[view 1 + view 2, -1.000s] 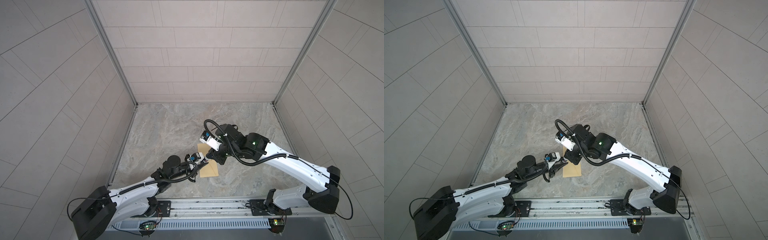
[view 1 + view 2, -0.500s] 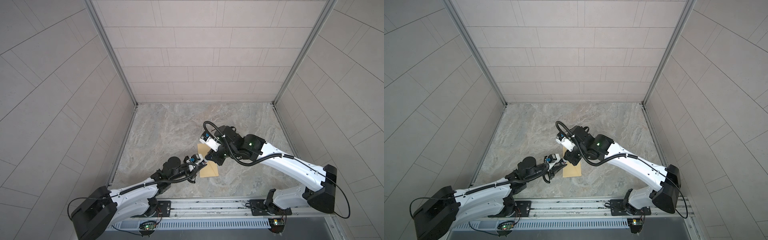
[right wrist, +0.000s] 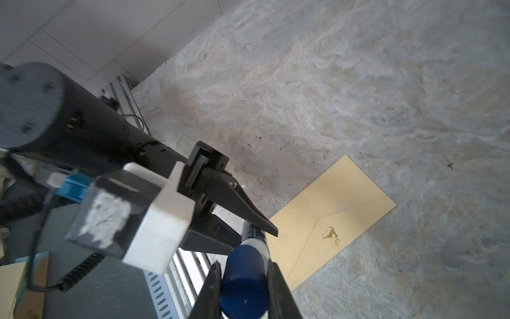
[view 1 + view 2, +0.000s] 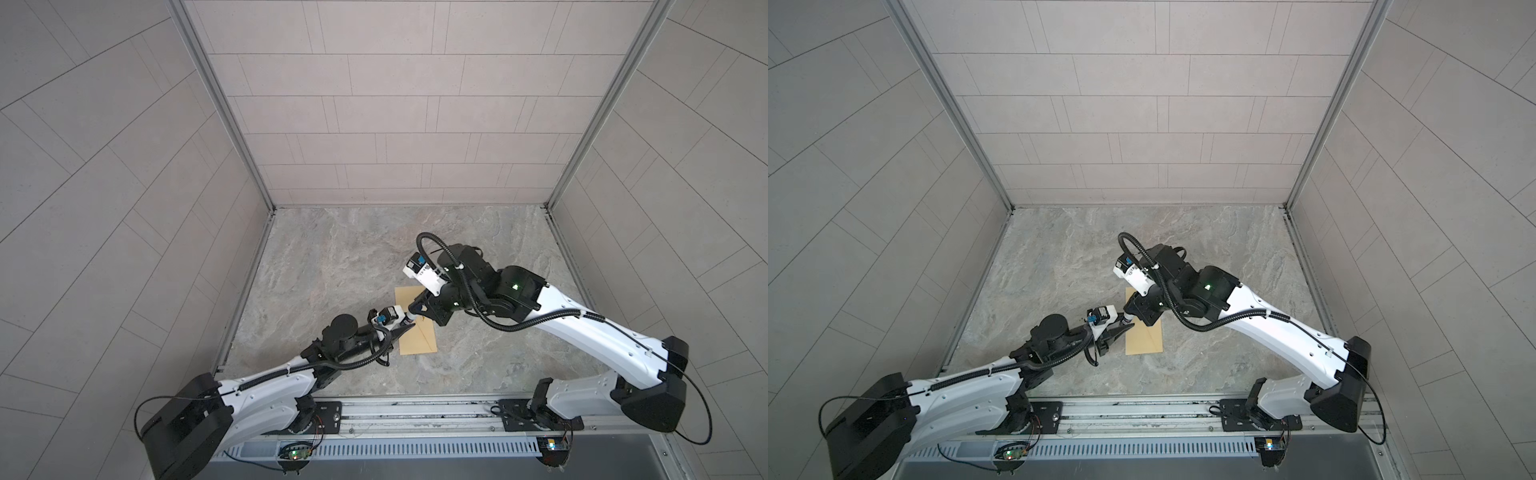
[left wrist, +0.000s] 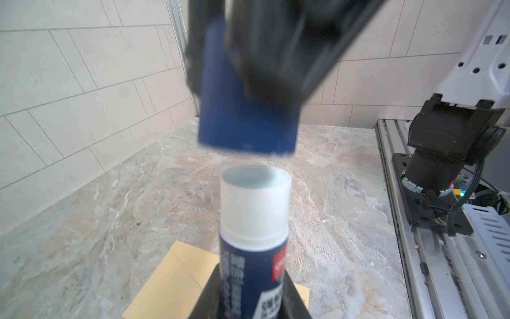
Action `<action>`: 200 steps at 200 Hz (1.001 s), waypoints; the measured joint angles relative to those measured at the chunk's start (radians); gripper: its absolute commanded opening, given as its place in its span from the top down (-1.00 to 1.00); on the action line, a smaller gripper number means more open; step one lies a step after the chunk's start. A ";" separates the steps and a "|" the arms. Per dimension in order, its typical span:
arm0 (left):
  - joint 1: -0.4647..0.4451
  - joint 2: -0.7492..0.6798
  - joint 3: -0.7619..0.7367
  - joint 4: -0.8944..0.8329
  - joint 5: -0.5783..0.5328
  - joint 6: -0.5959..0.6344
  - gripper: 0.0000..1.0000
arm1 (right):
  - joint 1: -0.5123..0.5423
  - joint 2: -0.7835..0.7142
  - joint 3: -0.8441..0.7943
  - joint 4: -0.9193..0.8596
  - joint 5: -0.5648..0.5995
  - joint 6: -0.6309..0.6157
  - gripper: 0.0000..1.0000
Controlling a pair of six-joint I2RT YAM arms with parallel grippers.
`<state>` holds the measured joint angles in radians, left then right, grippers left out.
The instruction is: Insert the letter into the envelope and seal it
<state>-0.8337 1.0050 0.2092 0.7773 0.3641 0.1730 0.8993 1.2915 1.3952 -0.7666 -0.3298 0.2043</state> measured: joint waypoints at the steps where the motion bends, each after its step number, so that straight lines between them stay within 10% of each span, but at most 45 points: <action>1: 0.000 0.000 0.000 0.002 0.000 0.000 1.00 | 0.000 -0.003 0.001 0.000 -0.001 0.000 1.00; 200: -0.001 0.003 0.000 0.031 0.013 -0.001 1.00 | -0.044 -0.024 -0.089 0.019 -0.108 0.046 1.00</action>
<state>-0.8345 1.0077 0.2092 0.8078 0.3771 0.1719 0.8551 1.2678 1.3067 -0.7479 -0.4377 0.2504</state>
